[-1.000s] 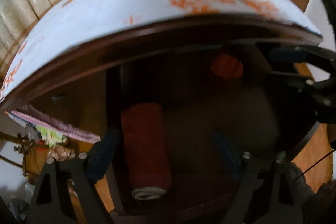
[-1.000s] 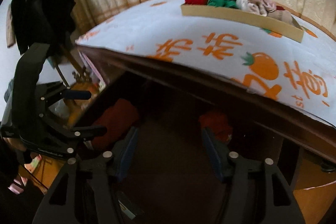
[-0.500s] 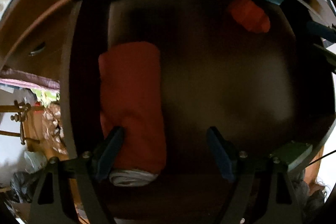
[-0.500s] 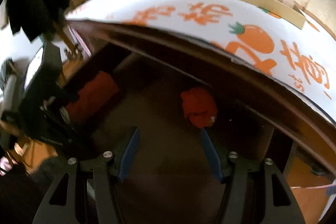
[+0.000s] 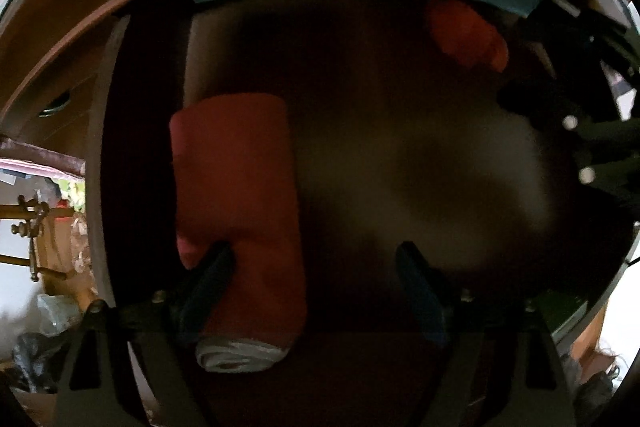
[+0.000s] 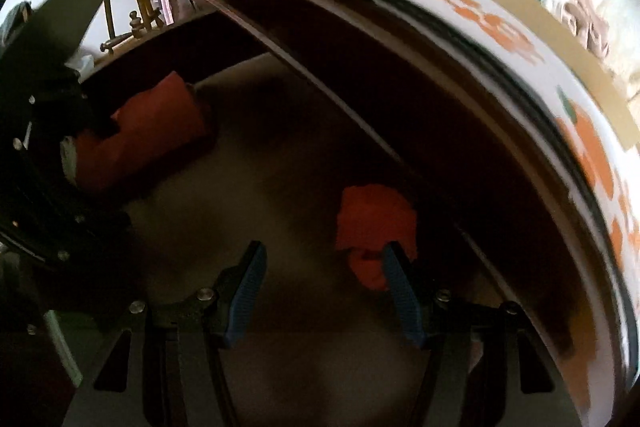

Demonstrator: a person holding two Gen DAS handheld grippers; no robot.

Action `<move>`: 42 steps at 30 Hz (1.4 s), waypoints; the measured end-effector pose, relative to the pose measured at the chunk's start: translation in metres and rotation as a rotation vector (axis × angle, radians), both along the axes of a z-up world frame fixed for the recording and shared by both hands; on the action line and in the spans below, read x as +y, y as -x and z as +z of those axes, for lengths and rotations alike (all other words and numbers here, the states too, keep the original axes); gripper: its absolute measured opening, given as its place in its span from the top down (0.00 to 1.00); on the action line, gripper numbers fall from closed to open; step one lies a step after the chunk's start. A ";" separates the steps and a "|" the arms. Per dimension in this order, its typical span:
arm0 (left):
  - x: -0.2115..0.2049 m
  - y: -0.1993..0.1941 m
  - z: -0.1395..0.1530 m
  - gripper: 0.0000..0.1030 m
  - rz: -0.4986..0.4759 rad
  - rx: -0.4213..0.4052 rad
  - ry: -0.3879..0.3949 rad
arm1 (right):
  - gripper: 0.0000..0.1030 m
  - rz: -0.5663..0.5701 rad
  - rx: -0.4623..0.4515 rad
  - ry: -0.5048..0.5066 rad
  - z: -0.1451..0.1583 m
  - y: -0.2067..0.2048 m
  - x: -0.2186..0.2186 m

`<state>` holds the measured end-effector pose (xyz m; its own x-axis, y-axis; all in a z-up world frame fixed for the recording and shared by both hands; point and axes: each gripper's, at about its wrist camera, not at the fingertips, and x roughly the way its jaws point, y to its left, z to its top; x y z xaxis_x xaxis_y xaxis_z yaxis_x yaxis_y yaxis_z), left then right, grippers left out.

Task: Take underwear out of drawer
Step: 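Reach the right tool toward a red sock while the left approaches the red cloth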

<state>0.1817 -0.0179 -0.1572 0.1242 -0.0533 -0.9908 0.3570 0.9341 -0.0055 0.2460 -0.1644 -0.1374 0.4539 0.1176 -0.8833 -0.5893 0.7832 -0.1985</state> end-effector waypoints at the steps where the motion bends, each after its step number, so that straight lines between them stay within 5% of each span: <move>1: 0.002 0.001 0.003 0.18 0.000 -0.010 0.019 | 0.39 0.006 -0.013 0.018 0.000 -0.001 0.002; 3: 0.003 0.002 0.008 0.35 -0.015 -0.016 0.070 | 0.39 0.028 -0.047 0.072 -0.003 0.000 0.008; 6: 0.007 0.004 0.009 0.47 -0.043 0.053 0.164 | 0.39 0.047 -0.065 0.097 -0.008 -0.002 0.015; 12: 0.029 0.008 0.031 0.45 -0.026 0.025 0.191 | 0.42 0.136 -0.126 0.173 -0.025 -0.002 0.034; 17: 0.043 0.013 0.028 0.45 0.034 0.058 0.197 | 0.42 0.140 -0.058 0.154 -0.038 -0.007 0.038; 22: 0.027 0.007 0.032 0.41 0.006 0.057 0.188 | 0.42 0.148 0.048 0.076 -0.031 -0.004 0.033; 30: 0.015 -0.004 0.016 0.33 -0.026 0.051 0.148 | 0.42 0.118 -0.051 -0.017 0.011 0.026 -0.010; 34: 0.005 -0.006 0.014 0.33 -0.035 0.117 0.247 | 0.42 0.125 -0.138 0.113 0.010 0.029 -0.006; 39: 0.002 -0.006 0.016 0.33 -0.051 0.095 0.233 | 0.44 0.176 -0.327 0.324 -0.008 0.033 0.023; 42: 0.013 -0.005 0.028 0.33 -0.044 0.078 0.242 | 0.58 0.199 -0.395 0.416 -0.022 0.033 0.034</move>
<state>0.1867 -0.0048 -0.1293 0.0402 -0.2939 -0.9550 0.3874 0.8856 -0.2563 0.2135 -0.1299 -0.1598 0.7615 -0.0849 -0.6425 -0.5358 0.4754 -0.6978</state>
